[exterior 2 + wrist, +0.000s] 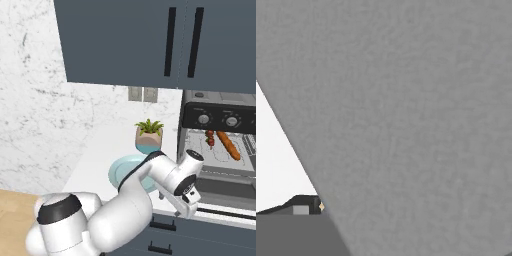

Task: Pick up the kebab skewer and baguette bread, and place them inside the toaster oven. Close the toaster oven door and start by setting the timer.

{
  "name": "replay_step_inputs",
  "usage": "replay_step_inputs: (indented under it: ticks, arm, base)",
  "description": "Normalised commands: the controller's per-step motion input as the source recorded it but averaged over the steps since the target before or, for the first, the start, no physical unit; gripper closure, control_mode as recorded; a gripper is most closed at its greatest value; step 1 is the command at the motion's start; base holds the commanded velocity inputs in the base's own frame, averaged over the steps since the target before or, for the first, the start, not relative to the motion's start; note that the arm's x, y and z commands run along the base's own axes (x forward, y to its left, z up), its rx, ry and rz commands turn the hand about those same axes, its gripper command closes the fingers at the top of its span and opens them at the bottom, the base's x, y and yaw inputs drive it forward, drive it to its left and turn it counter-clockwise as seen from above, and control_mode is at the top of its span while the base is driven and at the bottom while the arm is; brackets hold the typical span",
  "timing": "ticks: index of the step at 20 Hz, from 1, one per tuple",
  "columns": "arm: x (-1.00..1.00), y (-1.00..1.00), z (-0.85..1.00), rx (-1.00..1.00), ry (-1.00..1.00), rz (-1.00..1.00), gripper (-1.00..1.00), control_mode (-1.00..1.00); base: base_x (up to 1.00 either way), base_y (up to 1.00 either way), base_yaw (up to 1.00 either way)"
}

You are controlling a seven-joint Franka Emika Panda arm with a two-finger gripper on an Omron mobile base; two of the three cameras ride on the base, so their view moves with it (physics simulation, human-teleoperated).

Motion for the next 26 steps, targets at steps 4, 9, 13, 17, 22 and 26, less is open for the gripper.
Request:
replay_step_inputs:
  ticks: [4, 9, 13, 17, 22, 26]
  arm:
    - [0.19, -0.07, 0.1, -0.08, -0.17, -0.15, -1.0, -1.0]
    - [0.5, -0.02, 0.0, -0.1, -0.23, -0.17, -1.0, -1.0]
    - [0.57, 0.0, 0.01, -0.14, -0.27, -0.15, -1.0, -1.0]
    - [0.68, 0.0, 0.01, -0.2, -0.28, -0.16, -1.0, -1.0]
    - [0.61, 0.0, 0.09, -0.26, -0.23, -0.18, -1.0, -1.0]
    - [0.62, -0.05, 0.02, -0.33, -0.11, -0.17, -1.0, -1.0]
  base:
    - [0.0, 0.0, 0.0]
    - [0.0, 0.0, 0.0]
    - [0.0, 0.0, 0.0]
    - [0.0, 0.0, 0.0]
    - [0.0, 0.0, 0.0]
    - [0.0, 0.0, 0.0]
